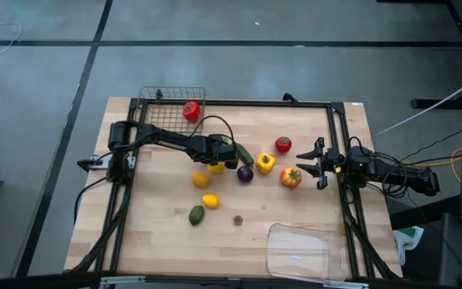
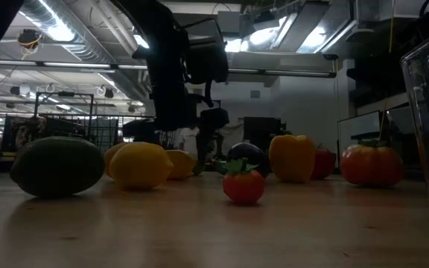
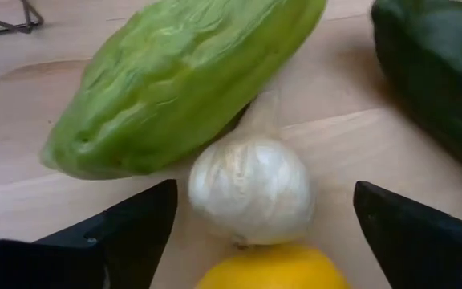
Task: Sort produce into baskets
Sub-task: Put the garlic into the mesh basket
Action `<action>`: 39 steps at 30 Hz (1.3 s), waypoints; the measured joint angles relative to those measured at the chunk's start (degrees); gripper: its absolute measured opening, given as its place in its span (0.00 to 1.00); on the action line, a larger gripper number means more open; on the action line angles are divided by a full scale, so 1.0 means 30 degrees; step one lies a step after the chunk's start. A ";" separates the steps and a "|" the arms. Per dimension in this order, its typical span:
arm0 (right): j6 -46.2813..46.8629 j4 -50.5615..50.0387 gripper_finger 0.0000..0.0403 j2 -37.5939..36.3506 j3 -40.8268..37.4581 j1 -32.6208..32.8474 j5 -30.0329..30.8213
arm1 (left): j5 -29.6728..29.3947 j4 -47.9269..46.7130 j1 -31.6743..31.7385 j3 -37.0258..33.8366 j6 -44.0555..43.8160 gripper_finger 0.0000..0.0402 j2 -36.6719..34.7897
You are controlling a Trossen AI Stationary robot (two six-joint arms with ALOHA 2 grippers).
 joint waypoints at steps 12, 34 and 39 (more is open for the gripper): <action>0.0004 0.0007 0.36 0.0007 0.0004 -0.0007 0.0000 | 0.0000 0.0090 0.0056 0.0000 0.0610 0.62 0.0103; 0.2415 -0.0058 0.67 0.0006 0.0002 -0.0007 0.1070 | 0.0015 0.0119 -0.0075 0.0000 0.0641 0.51 0.0052; 0.3615 -0.0015 0.85 0.0004 0.0000 -0.0004 0.2186 | 0.0109 0.0116 -0.0075 0.0007 0.0729 0.51 0.0045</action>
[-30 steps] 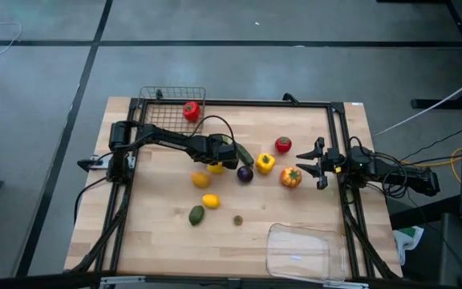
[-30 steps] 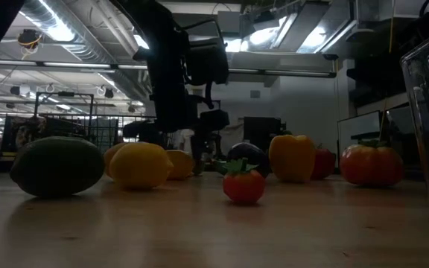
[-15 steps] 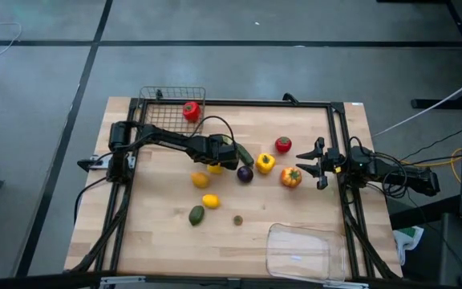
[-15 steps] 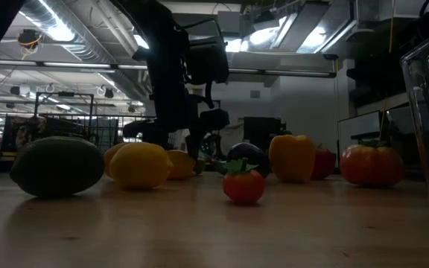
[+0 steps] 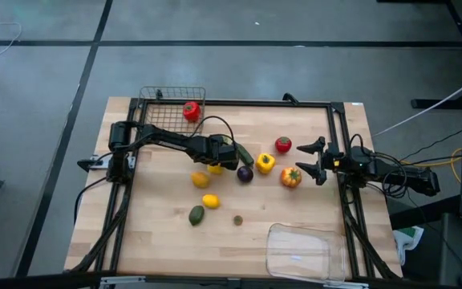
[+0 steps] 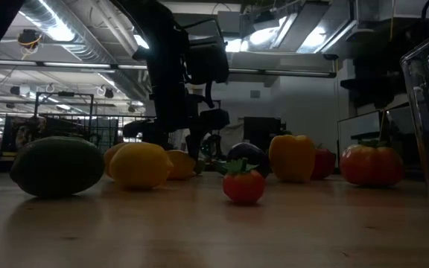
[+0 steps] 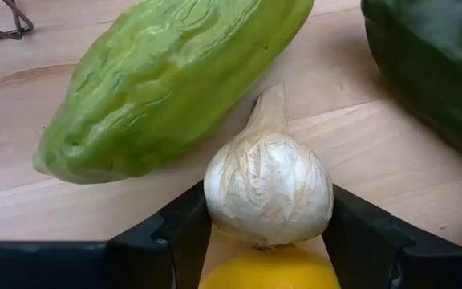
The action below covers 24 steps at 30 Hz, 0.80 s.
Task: Sort produce into baskets
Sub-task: Put the garlic into the mesh basket
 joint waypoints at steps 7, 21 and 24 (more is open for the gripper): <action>0.0116 -0.0029 0.98 0.0000 -0.0004 -0.0003 -0.0139 | 0.0856 -0.0062 0.0000 0.1100 0.1432 0.51 0.0000; 0.0053 -0.0080 0.99 -0.0003 0.0000 0.0004 -0.0226 | 0.1004 -0.2006 0.0922 0.4292 0.4399 0.51 -0.3486; 0.0053 -0.0080 0.99 0.0000 0.0003 0.0001 -0.0232 | 0.0808 -0.2769 0.1764 0.4306 0.4623 0.51 -0.4923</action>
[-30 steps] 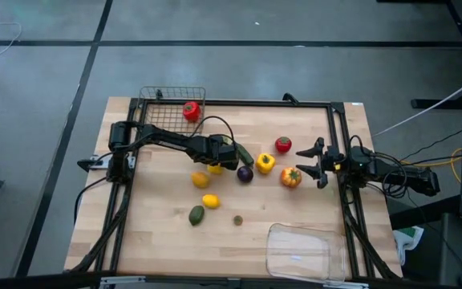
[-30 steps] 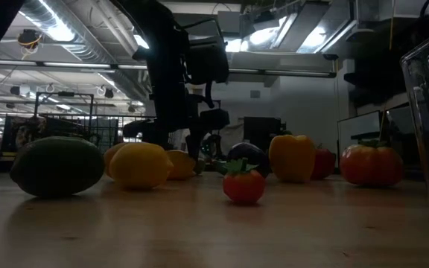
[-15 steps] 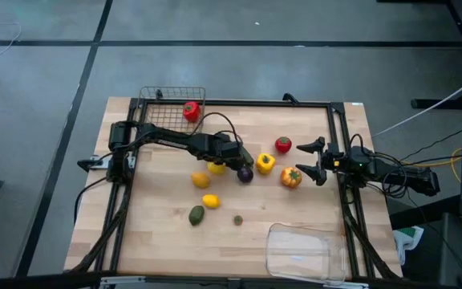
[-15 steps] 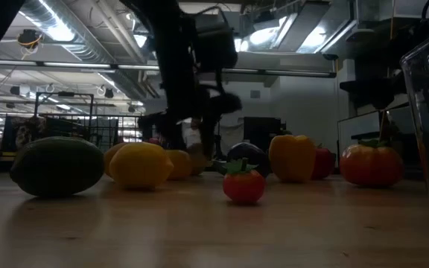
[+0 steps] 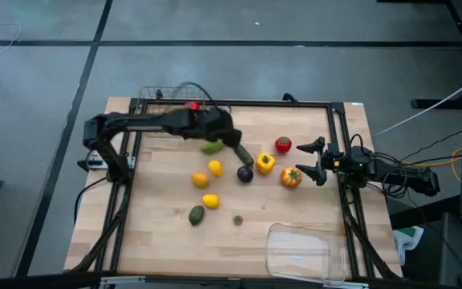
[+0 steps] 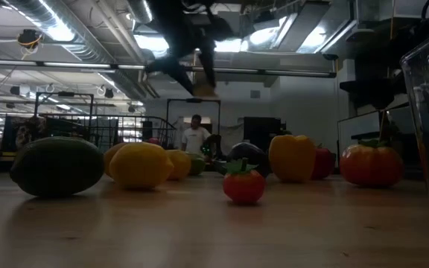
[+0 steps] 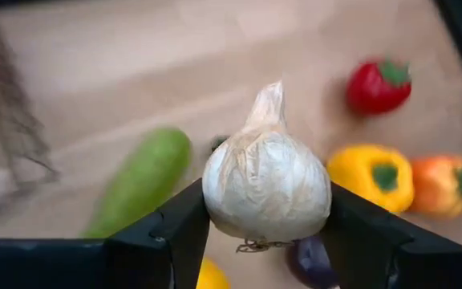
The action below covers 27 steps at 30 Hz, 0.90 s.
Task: Sort produce into baskets
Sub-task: Put the garlic into the mesh basket
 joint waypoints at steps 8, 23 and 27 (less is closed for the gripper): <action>-0.0007 -0.0015 0.99 0.0003 -0.0007 0.0001 0.0007 | -0.1602 -0.2720 0.3076 0.0000 0.0776 0.51 -0.2837; -0.0015 -0.0020 0.99 0.0003 0.0000 0.0003 -0.0033 | -0.1474 -0.7728 0.6083 -0.0029 0.5708 0.51 -0.1362; -0.0022 -0.0029 0.99 0.0003 -0.0007 -0.0003 -0.0119 | -0.1449 -0.7697 0.6184 -0.0029 0.5723 0.51 -0.0353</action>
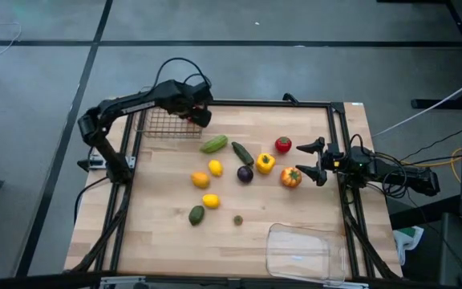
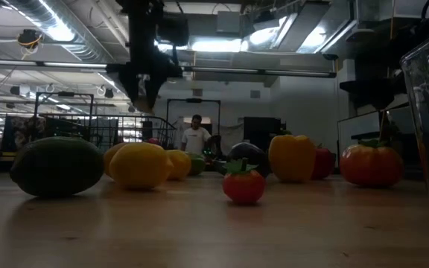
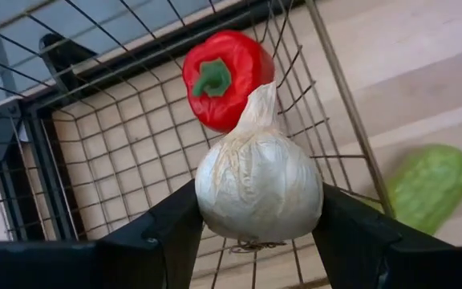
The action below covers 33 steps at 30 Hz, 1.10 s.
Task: Sort produce into baskets
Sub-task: Put the garlic into the mesh basket
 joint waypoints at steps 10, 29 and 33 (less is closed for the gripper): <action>-0.0185 0.0000 0.99 -0.0003 0.0006 0.0001 -0.0011 | 0.0924 0.0287 0.0593 0.0000 0.0834 0.51 0.2394; -0.0189 0.0003 0.99 -0.0004 0.0005 0.0002 -0.0019 | 0.3752 0.1441 0.2878 0.0000 0.2425 0.51 0.2588; -0.0189 0.0007 0.99 -0.0007 0.0007 -0.0001 -0.0021 | 0.3752 0.1494 0.2959 0.0000 0.2405 0.51 0.2580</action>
